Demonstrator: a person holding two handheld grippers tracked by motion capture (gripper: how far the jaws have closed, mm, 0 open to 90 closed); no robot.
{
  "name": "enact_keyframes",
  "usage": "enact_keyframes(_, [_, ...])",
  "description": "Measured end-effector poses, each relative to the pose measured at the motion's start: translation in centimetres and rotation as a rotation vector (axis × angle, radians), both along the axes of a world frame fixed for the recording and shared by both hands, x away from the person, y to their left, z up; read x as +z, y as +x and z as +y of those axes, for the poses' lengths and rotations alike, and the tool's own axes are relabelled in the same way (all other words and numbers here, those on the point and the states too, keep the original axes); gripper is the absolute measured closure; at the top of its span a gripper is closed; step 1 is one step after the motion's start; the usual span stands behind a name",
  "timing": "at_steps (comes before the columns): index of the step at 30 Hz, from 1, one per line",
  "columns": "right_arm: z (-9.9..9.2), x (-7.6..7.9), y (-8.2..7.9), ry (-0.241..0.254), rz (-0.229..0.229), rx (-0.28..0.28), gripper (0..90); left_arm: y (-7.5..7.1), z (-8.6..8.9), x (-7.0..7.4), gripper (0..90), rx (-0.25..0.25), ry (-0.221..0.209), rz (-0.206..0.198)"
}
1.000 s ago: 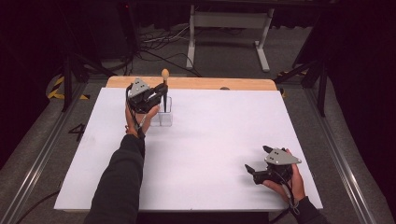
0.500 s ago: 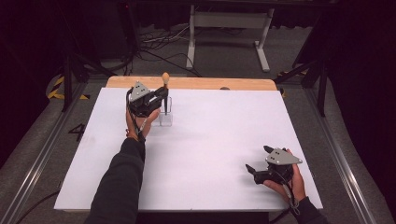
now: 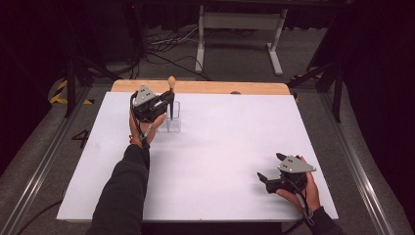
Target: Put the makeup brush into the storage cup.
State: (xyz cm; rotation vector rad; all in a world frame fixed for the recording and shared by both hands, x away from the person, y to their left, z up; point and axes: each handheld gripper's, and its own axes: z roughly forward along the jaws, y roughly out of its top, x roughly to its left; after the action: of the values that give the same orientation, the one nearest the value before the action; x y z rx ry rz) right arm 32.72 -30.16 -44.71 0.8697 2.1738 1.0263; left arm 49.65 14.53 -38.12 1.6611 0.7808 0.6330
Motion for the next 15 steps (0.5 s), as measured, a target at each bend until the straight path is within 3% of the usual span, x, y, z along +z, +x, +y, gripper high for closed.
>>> enact_keyframes(4, [0.0,0.0,0.0,0.000,0.002,0.003,6.5,-0.3,0.3,0.1,68.2,-0.027,-0.013,-0.007])
enact_keyframes(7, [-0.1,0.0,0.0,-0.003,-0.004,0.003,6.5,-0.9,0.5,0.4,65.4,-0.034,0.015,-0.023])
enact_keyframes(11, [0.0,0.1,0.0,-0.003,-0.004,-0.001,6.4,-1.5,0.9,0.9,62.3,-0.034,0.016,-0.047])
enact_keyframes(15, [0.1,0.1,-0.1,-0.005,-0.008,0.001,6.4,-2.5,1.2,1.8,53.4,-0.034,0.040,-0.079])
